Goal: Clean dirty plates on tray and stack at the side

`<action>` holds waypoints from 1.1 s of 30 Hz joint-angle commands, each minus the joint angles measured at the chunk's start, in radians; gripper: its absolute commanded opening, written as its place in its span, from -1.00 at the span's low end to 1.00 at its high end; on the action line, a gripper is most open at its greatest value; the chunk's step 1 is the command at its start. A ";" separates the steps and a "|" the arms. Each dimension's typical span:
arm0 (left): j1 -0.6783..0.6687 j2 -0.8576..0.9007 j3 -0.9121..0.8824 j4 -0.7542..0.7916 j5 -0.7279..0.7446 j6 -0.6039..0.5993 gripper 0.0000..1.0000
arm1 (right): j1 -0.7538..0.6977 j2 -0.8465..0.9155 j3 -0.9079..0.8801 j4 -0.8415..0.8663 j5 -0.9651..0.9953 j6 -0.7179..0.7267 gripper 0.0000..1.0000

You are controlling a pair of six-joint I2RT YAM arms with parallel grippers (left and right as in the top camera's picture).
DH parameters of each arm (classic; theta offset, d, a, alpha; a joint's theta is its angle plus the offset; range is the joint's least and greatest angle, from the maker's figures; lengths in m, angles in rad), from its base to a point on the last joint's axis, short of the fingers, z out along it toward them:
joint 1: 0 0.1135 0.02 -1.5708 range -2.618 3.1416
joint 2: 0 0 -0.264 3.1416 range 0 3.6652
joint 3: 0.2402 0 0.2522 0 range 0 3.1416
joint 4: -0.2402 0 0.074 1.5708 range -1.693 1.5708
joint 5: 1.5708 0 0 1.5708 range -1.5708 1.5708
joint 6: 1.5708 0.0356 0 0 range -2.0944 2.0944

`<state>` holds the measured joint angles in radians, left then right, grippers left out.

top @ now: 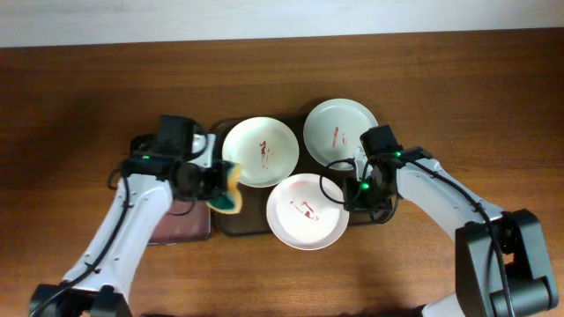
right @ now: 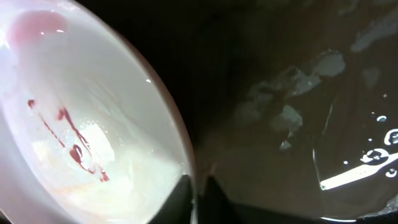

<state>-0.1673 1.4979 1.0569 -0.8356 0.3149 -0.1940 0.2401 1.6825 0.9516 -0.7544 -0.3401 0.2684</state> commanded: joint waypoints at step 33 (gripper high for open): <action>-0.517 0.311 0.049 0.261 -0.364 -0.664 -1.00 | 0.008 0.010 -0.005 -0.001 0.009 0.003 -0.92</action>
<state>-0.7021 1.8214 1.1038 -0.4969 0.0761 -0.8608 0.2459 1.6863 0.9516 -0.7391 -0.3614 0.2691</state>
